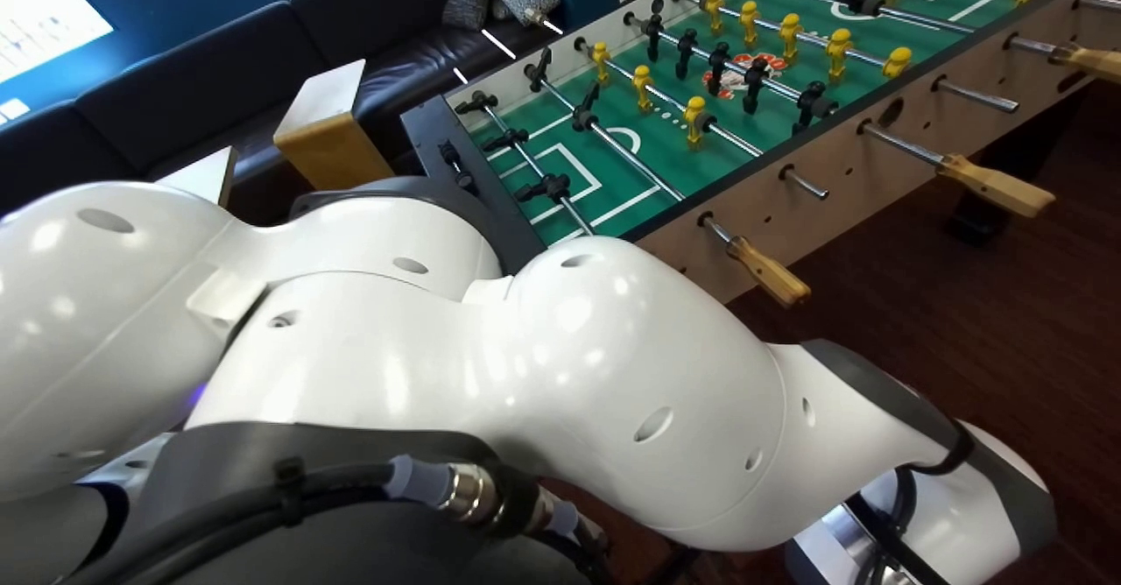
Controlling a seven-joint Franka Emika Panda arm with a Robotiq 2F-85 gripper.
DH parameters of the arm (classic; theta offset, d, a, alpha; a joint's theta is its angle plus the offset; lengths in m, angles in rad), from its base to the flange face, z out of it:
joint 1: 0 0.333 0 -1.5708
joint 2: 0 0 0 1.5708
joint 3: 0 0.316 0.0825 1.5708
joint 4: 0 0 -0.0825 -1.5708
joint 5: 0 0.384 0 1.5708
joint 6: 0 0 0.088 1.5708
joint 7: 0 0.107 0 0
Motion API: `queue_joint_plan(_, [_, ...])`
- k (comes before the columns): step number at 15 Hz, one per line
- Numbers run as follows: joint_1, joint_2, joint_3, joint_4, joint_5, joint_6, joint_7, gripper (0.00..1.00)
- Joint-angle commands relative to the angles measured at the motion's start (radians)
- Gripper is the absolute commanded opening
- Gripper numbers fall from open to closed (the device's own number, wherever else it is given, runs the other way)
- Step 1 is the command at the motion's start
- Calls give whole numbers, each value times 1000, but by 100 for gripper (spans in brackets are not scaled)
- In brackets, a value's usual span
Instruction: Rotate the first rod on the right side of the foosball table
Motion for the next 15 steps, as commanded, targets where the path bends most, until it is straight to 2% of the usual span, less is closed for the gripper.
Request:
queue_joint_plan(1, [-16,-22,-4,-28,-6,-99,150,14])
queue_joint_plan(2, [-19,-24,-3,-37,2,-102,182,14])
queue_joint_plan(3, [3,7,-8,2,14,-9,113,39])
queue_joint_plan(7, [3,7,-10,-1,17,-10,152,39])
queue_joint_plan(8, [3,7,-10,-1,18,-10,153,14])
queue_joint_plan(11, [-14,4,-2,-10,29,-82,309,14])
queue_joint_plan(15, [-10,-7,-16,-26,33,-104,484,14])
